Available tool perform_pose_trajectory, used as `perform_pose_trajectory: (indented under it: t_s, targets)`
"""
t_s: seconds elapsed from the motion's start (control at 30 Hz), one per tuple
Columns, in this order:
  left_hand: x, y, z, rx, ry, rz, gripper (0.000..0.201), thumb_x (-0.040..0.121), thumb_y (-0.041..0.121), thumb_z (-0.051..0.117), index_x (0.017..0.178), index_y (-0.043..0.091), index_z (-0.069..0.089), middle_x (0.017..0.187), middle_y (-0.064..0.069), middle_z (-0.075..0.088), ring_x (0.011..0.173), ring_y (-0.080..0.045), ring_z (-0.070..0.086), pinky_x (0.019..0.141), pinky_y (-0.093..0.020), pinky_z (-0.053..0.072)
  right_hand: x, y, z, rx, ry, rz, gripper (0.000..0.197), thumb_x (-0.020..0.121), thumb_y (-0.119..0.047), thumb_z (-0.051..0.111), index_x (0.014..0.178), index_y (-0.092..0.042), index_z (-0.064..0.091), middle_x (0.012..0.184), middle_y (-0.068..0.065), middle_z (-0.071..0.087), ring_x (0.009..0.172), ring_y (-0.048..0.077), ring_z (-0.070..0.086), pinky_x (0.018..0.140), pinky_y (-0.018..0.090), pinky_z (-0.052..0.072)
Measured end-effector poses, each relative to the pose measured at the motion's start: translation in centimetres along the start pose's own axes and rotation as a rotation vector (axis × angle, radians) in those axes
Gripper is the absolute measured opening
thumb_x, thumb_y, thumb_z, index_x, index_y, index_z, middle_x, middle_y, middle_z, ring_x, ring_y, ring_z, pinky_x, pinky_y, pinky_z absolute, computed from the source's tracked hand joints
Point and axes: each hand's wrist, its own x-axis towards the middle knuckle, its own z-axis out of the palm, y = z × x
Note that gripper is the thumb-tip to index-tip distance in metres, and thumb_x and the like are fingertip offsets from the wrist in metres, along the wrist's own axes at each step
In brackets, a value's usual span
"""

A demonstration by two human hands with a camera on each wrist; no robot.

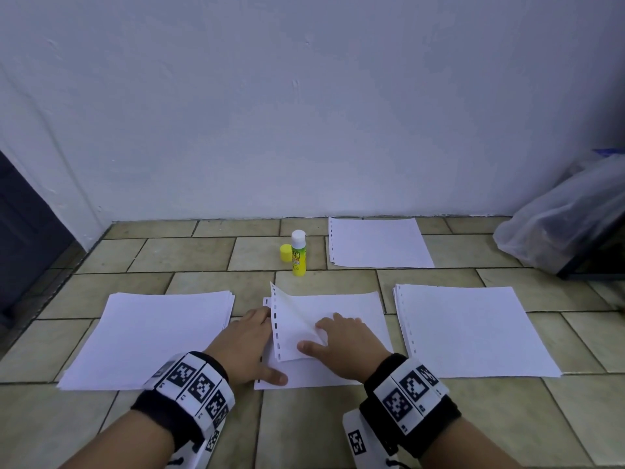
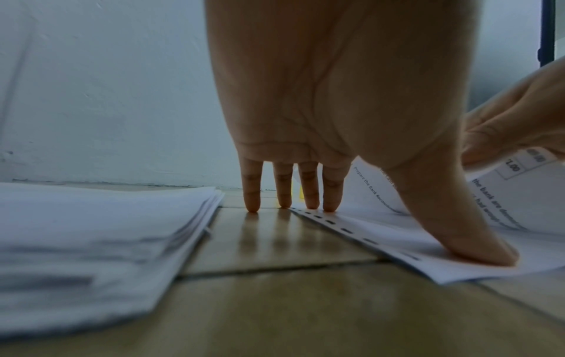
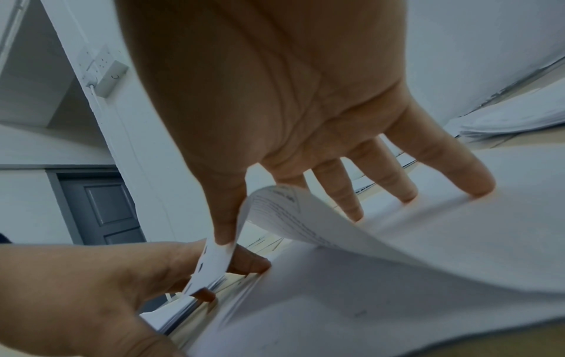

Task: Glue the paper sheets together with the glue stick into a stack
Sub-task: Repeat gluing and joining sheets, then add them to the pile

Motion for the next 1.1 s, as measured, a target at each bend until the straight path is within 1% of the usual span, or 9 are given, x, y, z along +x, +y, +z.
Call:
perform_pose_trajectory:
  t_s: [0.2, 0.37, 0.43, 0.53, 0.6, 0.73, 0.83, 0.9, 1.1]
  targets:
    - [0.0, -0.1, 0.1, -0.015, -0.007, 0.0, 0.103, 0.069, 0.059, 0.075, 0.149, 0.026, 0.02, 0.148, 0.008, 0.028, 0.134, -0.012, 0.029, 0.109, -0.031, 0.032, 0.0, -0.1, 0.0, 0.01, -0.019, 0.028, 0.068, 0.089, -0.065, 0.042, 0.134, -0.014, 0.045, 0.133, 0.008, 0.048, 0.124, 0.03, 0.044, 0.108, 0.041, 0.031]
    - [0.2, -0.5, -0.2, -0.088, -0.024, 0.015, 0.089, 0.082, 0.047, 0.069, 0.151, 0.024, 0.019, 0.153, 0.008, 0.02, 0.138, -0.013, 0.024, 0.112, -0.029, 0.03, -0.3, -0.2, -0.7, 0.048, -0.003, -0.01, 0.071, 0.088, -0.061, 0.05, 0.141, -0.017, 0.033, 0.137, 0.008, 0.05, 0.123, 0.027, 0.048, 0.105, 0.036, 0.032]
    - [0.2, -0.8, -0.3, -0.142, -0.034, 0.021, 0.089, 0.08, 0.046, 0.071, 0.151, 0.025, 0.02, 0.152, 0.011, 0.02, 0.137, -0.011, 0.025, 0.111, -0.028, 0.03, -0.4, -0.1, -0.9, 0.041, -0.013, -0.028, 0.071, 0.088, -0.061, 0.05, 0.143, -0.019, 0.032, 0.14, 0.007, 0.048, 0.124, 0.025, 0.047, 0.104, 0.035, 0.032]
    - [0.0, -1.0, -0.2, -0.212, -0.039, 0.03, 0.098, 0.069, 0.058, 0.074, 0.149, 0.028, 0.025, 0.15, 0.015, 0.02, 0.137, -0.008, 0.025, 0.11, -0.023, 0.028, -0.5, 0.1, -1.1, 0.016, -0.031, -0.042, 0.069, 0.088, -0.062, 0.049, 0.143, -0.021, 0.036, 0.142, 0.004, 0.047, 0.127, 0.023, 0.045, 0.104, 0.033, 0.031]
    - [-0.1, -1.1, -0.1, -0.236, -0.003, 0.022, 0.091, 0.074, 0.052, 0.075, 0.147, 0.026, 0.027, 0.149, 0.014, 0.019, 0.136, -0.008, 0.028, 0.109, -0.021, 0.029, -0.5, 0.1, -1.1, 0.003, -0.034, -0.051, 0.068, 0.088, -0.062, 0.049, 0.142, -0.022, 0.039, 0.141, 0.003, 0.047, 0.127, 0.022, 0.044, 0.104, 0.032, 0.03]
    - [-0.4, -1.0, 0.3, -0.099, 0.073, -0.056, 0.082, 0.077, 0.044, 0.075, 0.144, 0.022, 0.033, 0.152, 0.005, 0.015, 0.139, -0.015, 0.022, 0.109, -0.028, 0.034, -0.6, 0.1, -1.1, -0.021, -0.048, -0.052, 0.068, 0.087, -0.064, 0.05, 0.141, -0.023, 0.042, 0.143, 0.003, 0.045, 0.129, 0.021, 0.042, 0.106, 0.032, 0.028]
    - [-0.7, -0.7, 0.3, -0.042, 0.084, -0.128, 0.077, 0.075, 0.047, 0.074, 0.138, 0.021, 0.037, 0.146, 0.004, 0.025, 0.134, -0.016, 0.026, 0.104, -0.029, 0.038, -0.8, 0.0, -1.3, -0.047, -0.058, -0.051, 0.069, 0.087, -0.063, 0.049, 0.143, -0.024, 0.041, 0.148, 0.005, 0.039, 0.133, 0.021, 0.038, 0.109, 0.032, 0.025]
    - [-0.9, -0.8, 0.3, -0.035, 0.05, -0.132, 0.084, 0.074, 0.049, 0.074, 0.141, 0.02, 0.033, 0.145, 0.005, 0.029, 0.13, -0.013, 0.034, 0.104, -0.027, 0.039, -0.8, -0.1, -1.2, -0.057, -0.063, -0.052, 0.069, 0.087, -0.063, 0.049, 0.144, -0.024, 0.04, 0.15, 0.005, 0.037, 0.134, 0.021, 0.037, 0.11, 0.032, 0.024]
    - [-1.1, -1.1, 0.0, 0.006, -0.009, -0.13, 0.097, 0.069, 0.045, 0.08, 0.146, 0.021, 0.026, 0.149, 0.008, 0.025, 0.133, -0.012, 0.034, 0.106, -0.028, 0.038, -0.5, 0.0, -0.7, -0.043, -0.058, -0.041, 0.074, 0.084, -0.064, 0.053, 0.144, -0.023, 0.038, 0.146, 0.006, 0.04, 0.132, 0.023, 0.039, 0.112, 0.036, 0.023]
